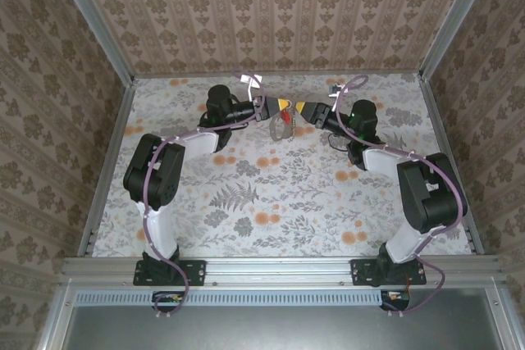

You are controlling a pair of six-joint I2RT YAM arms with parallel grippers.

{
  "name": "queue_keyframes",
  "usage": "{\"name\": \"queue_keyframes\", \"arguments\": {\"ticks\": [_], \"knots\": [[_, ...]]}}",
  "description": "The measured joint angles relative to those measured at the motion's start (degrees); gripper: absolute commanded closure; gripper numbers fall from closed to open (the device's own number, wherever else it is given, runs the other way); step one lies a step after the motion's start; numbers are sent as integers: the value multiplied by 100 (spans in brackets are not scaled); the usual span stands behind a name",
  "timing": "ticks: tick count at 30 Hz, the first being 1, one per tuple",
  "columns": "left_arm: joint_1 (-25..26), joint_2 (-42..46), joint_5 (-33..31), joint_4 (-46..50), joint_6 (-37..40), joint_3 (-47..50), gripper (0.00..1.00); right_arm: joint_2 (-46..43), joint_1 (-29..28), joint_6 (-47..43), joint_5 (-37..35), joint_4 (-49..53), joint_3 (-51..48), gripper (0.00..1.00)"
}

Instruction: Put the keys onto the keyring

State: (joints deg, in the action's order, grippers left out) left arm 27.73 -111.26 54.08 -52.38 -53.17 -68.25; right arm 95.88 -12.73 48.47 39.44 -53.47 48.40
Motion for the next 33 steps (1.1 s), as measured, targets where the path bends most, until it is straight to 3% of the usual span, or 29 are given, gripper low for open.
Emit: {"name": "queue_keyframes", "arguments": {"ticks": [21, 28, 33], "knots": [[7, -39, 4, 0, 0, 0, 100, 356, -256, 229, -9, -83, 409, 75], [4, -42, 4, -33, -2, 0, 100, 363, -254, 247, -7, -133, 417, 100], [4, -42, 2, -50, 0, 0, 100, 363, -249, 247, -7, -144, 417, 100]]}}
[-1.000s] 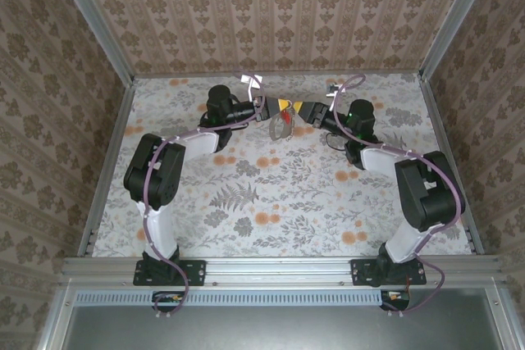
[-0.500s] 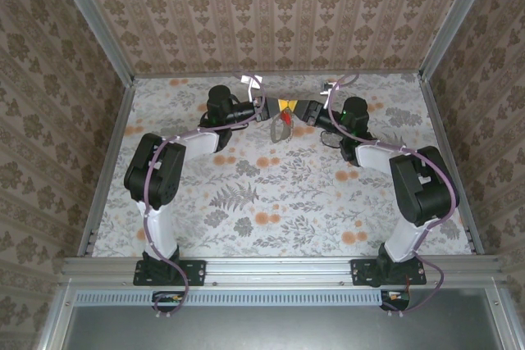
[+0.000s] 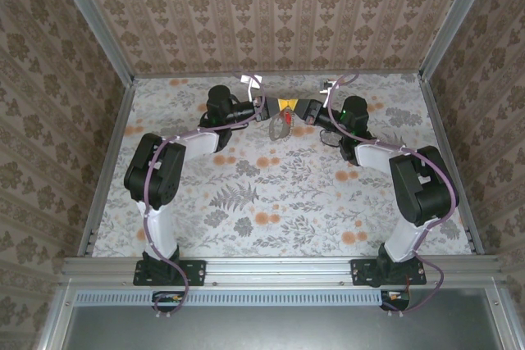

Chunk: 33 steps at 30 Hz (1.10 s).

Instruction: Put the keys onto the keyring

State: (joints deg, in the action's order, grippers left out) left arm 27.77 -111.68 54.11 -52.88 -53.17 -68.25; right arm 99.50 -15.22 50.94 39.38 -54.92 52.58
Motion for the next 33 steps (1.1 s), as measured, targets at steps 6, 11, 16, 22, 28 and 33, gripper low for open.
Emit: {"name": "queue_keyframes", "arguments": {"ticks": [6, 11, 16, 22, 28, 33], "knots": [[-74, 2, 31, 101, 116, 2, 75, 0, 87, -275, 138, 201, 13, 100], [-457, 186, 129, 638, 590, 33, 68, 28, 317, -848, 542, 1102, 258, 100], [-568, 426, 236, 1526, 1314, 15, 66, 79, 382, -1672, 1058, 2343, 859, 100], [-525, 450, 518, 2500, 1991, -232, 66, 358, 382, -2594, 1799, 3720, 1735, 100], [-525, 450, 767, 2822, 2245, -317, 66, 592, 380, -3032, 2243, 4498, 1945, 100], [-415, 446, 885, 3202, 2498, -468, 66, 664, 372, -3132, 2328, 4697, 1950, 100]]}}
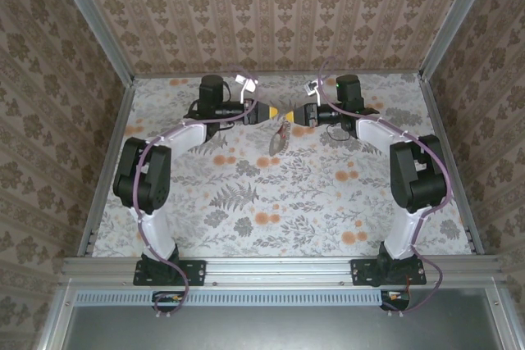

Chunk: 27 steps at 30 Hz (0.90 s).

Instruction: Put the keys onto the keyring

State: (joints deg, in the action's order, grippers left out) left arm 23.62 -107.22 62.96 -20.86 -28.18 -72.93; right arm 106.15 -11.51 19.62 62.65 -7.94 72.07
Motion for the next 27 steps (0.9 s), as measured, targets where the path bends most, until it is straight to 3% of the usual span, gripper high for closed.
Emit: {"name": "queue_keyframes", "arguments": {"ticks": [23, 27], "knots": [[144, -374, 131, 289, 234, -249, 67, 0, -15, 26, 44, -103, -2, 100], [149, -380, 236, 282, 234, -249, 71, 0, -15, 28, 44, -125, -2, 100]]}}
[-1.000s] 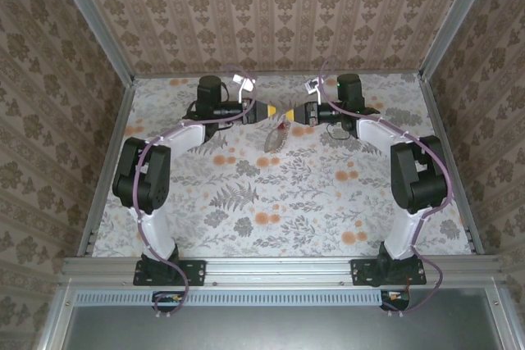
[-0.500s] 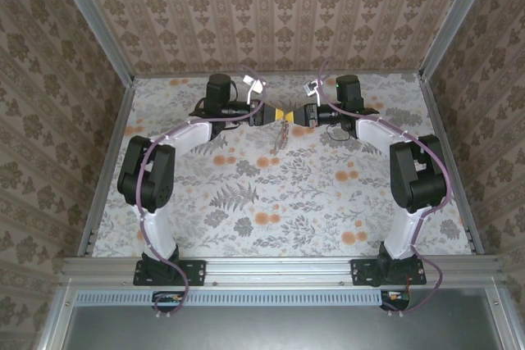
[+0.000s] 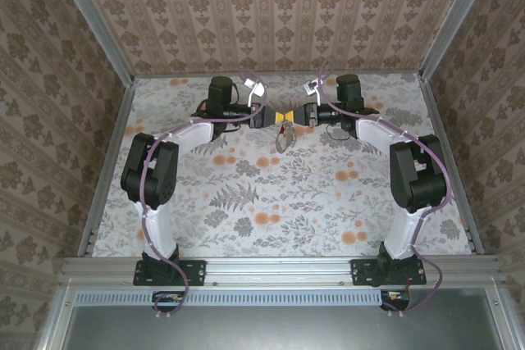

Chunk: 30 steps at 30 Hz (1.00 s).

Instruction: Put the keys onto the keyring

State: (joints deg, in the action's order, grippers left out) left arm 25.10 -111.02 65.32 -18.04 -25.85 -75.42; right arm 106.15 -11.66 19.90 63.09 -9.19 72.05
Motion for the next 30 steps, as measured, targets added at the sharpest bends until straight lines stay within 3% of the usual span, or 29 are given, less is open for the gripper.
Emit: {"name": "queue_keyframes", "arguments": {"ticks": [4, 16, 25, 30], "knots": [[11, -4, 57, -44, -4, 0, 77, 0, 0, 2, 2, -2, 0, 100], [42, -63, 162, -175, -26, 0, 73, 0, 0, 17, 37, -96, 0, 100], [50, -70, 173, -212, -105, 0, 89, 0, -11, 22, 81, -136, 0, 100], [37, -76, 177, -223, -136, 0, 89, 0, -13, 44, 111, -197, -7, 100]]}}
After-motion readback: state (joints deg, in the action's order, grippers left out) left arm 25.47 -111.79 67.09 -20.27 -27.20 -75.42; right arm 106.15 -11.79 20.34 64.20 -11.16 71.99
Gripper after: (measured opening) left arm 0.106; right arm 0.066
